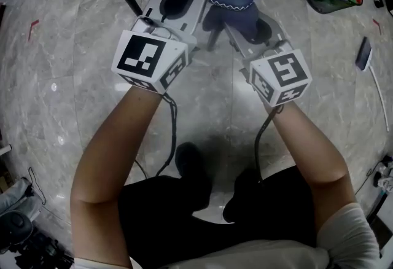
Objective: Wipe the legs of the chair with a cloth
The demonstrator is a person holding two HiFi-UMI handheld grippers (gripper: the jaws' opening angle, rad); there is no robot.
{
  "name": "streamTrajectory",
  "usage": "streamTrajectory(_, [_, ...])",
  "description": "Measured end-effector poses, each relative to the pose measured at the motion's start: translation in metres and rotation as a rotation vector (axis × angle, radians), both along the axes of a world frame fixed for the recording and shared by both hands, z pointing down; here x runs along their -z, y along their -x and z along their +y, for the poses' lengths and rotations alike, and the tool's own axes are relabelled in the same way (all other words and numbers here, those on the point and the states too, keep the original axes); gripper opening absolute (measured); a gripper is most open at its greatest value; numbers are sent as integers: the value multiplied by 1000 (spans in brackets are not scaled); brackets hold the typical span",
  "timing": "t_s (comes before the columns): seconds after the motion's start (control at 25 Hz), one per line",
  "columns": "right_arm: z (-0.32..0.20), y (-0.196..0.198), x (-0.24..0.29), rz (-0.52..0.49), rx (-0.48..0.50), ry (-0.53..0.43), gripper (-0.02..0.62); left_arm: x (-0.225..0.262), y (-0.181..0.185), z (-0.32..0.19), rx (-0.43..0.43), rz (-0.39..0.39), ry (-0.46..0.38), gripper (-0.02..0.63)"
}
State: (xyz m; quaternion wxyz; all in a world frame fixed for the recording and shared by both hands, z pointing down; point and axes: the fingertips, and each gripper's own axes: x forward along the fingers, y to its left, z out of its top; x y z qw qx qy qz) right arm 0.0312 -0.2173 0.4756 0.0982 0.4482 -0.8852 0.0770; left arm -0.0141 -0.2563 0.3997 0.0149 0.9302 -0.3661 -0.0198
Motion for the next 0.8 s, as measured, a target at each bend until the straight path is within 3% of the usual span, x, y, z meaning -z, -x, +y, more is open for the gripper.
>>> streamTrajectory(0.2, [32,-10,45,17,62,-62,121,0,-3,0,9,-17,13,5])
streamTrajectory(0.4, [28,-30,107,-57,-9,-120,117,19,1,-3,40,-71,51,5])
streamTrajectory(0.6, [27,-48,147,-107,-55,-149,110,88,-5,14,76,-31,54,5])
streamTrajectory(0.8, [16,-47,172,-178,-57,-191,107,113,9,46,231,92,93,5])
